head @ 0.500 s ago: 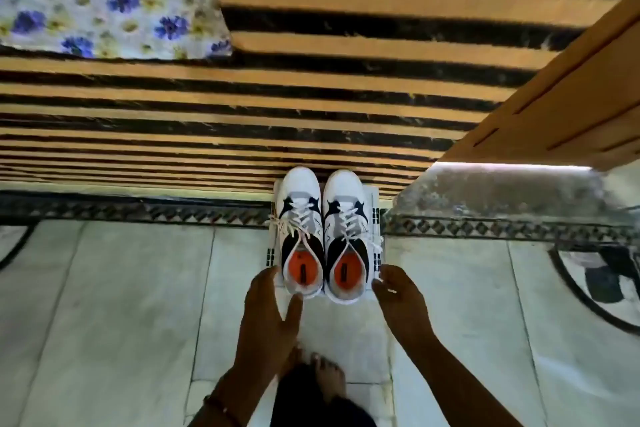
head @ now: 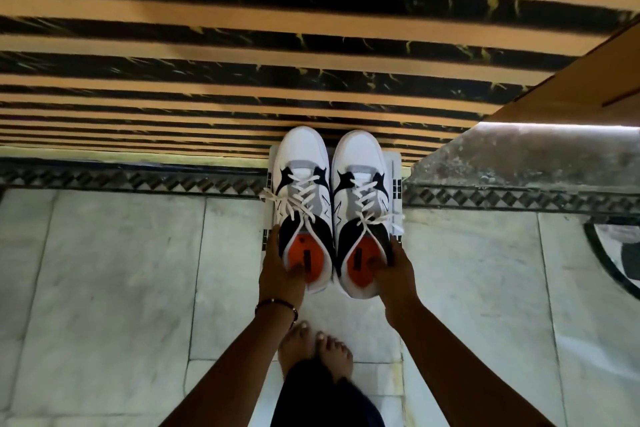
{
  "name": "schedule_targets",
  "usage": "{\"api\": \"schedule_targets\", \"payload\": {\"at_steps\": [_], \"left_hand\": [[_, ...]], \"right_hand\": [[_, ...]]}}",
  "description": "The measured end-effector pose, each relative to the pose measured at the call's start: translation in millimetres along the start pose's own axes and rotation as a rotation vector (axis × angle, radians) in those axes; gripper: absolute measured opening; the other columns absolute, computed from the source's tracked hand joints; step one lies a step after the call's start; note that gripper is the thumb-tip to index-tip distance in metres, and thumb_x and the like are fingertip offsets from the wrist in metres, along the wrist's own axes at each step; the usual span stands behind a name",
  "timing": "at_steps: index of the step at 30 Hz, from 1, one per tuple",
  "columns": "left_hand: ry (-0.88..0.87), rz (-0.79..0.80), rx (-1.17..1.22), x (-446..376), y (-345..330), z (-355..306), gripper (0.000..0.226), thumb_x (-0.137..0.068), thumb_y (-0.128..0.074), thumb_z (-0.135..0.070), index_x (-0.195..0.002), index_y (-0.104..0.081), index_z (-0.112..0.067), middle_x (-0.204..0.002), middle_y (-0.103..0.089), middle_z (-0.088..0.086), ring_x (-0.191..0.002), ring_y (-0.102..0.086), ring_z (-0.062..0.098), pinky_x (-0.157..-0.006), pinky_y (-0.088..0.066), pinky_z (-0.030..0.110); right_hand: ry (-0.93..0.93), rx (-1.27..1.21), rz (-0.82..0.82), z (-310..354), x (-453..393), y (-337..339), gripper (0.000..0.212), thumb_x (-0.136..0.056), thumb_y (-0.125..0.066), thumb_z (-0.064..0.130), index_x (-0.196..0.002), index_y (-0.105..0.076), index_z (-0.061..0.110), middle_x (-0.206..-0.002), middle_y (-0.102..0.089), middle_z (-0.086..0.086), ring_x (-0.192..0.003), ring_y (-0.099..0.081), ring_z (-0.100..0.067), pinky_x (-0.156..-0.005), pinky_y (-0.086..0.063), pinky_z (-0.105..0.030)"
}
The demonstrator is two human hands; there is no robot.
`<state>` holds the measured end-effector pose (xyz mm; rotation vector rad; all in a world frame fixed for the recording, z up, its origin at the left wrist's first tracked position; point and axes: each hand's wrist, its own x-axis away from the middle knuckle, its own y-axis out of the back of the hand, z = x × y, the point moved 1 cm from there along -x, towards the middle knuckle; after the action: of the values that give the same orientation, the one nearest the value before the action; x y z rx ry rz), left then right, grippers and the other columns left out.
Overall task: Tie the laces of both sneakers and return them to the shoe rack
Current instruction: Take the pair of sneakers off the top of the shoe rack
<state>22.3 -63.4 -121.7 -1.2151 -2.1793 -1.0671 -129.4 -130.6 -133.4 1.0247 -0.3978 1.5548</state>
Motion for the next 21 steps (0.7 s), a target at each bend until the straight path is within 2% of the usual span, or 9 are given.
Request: {"api": "schedule_targets", "payload": {"at_steps": [4,5,8,11,13,16,19,21], "left_hand": [[0.029,-0.052,-0.017,0.7,-1.7,-0.2,0.071,-0.081,-0.044,0.004,-0.141,-0.025,-0.029,-0.139,-0.046,0.013,-0.125,-0.044,0.039,-0.105,-0.039,0.05],[0.018,-0.065,-0.024,3.1,-1.6,-0.5,0.071,-0.082,-0.043,0.005,-0.141,-0.025,-0.029,-0.14,-0.045,0.013,-0.126,-0.043,0.039,-0.105,-0.037,0.048],[-0.01,-0.086,-0.021,16.9,0.7,3.2,0.072,-0.08,-0.044,0.007,-0.142,-0.026,-0.027,-0.143,-0.043,0.01,-0.128,-0.042,0.036,-0.105,-0.036,0.04],[-0.045,-0.109,-0.002,39.8,1.2,16.8,0.074,-0.077,-0.049,0.007,-0.141,-0.028,-0.025,-0.139,-0.049,0.011,-0.126,-0.045,0.035,-0.103,-0.038,0.038],[-0.066,-0.119,0.006,53.3,-0.5,30.5,0.073,-0.077,-0.052,0.004,-0.141,-0.029,-0.023,-0.137,-0.051,0.01,-0.125,-0.046,0.033,-0.102,-0.037,0.034],[-0.048,-0.126,0.043,82.2,-3.8,60.0,0.071,-0.079,-0.057,-0.002,-0.14,-0.03,-0.025,-0.141,-0.047,0.002,-0.13,-0.043,0.025,-0.099,-0.03,0.024],[-0.053,-0.106,0.044,110.1,-4.7,85.4,0.072,-0.074,-0.059,-0.023,-0.14,-0.029,-0.021,-0.137,-0.046,-0.004,-0.125,-0.041,0.014,-0.098,-0.029,0.023],[-0.054,-0.085,0.045,129.6,-2.7,104.8,0.075,-0.072,-0.058,-0.026,-0.141,-0.027,-0.023,-0.125,-0.045,-0.012,-0.114,-0.041,0.007,-0.095,-0.034,0.024]], "right_hand": [[-0.068,-0.197,-0.049,4.7,1.0,-5.4,0.061,-0.085,-0.034,-0.01,-0.134,-0.045,0.024,-0.128,-0.059,-0.008,-0.105,-0.055,-0.023,-0.085,-0.046,-0.034],[-0.095,-0.242,-0.067,8.4,3.4,-5.4,0.063,-0.084,-0.03,-0.013,-0.133,-0.046,0.023,-0.128,-0.058,-0.01,-0.101,-0.054,-0.024,-0.078,-0.047,-0.031],[-0.128,-0.311,-0.071,21.1,16.4,-0.2,0.07,-0.08,-0.024,-0.021,-0.131,-0.049,0.02,-0.126,-0.056,-0.009,-0.089,-0.052,-0.024,-0.047,-0.048,-0.019],[-0.129,-0.366,-0.008,17.8,36.1,7.0,0.074,-0.078,-0.02,-0.026,-0.13,-0.049,0.018,-0.119,-0.053,-0.007,-0.076,-0.05,-0.019,-0.032,-0.043,-0.015],[-0.11,-0.363,0.003,7.1,47.2,9.9,0.077,-0.074,-0.022,-0.027,-0.128,-0.053,0.02,-0.118,-0.057,-0.009,-0.082,-0.054,-0.018,-0.036,-0.045,-0.014],[-0.016,-0.277,-0.03,-32.1,66.3,12.0,0.077,-0.069,-0.028,-0.023,-0.121,-0.058,0.024,-0.117,-0.064,-0.007,-0.106,-0.059,-0.025,-0.06,-0.052,-0.021],[-0.004,-0.25,-0.038,-67.1,89.4,19.1,0.074,-0.07,-0.031,-0.021,-0.119,-0.059,0.027,-0.115,-0.066,-0.003,-0.107,-0.06,-0.021,-0.08,-0.053,-0.034],[-0.015,-0.231,-0.036,-91.5,106.9,23.5,0.076,-0.069,-0.031,-0.021,-0.122,-0.057,0.026,-0.117,-0.065,-0.003,-0.108,-0.059,-0.02,-0.089,-0.053,-0.042]]}}
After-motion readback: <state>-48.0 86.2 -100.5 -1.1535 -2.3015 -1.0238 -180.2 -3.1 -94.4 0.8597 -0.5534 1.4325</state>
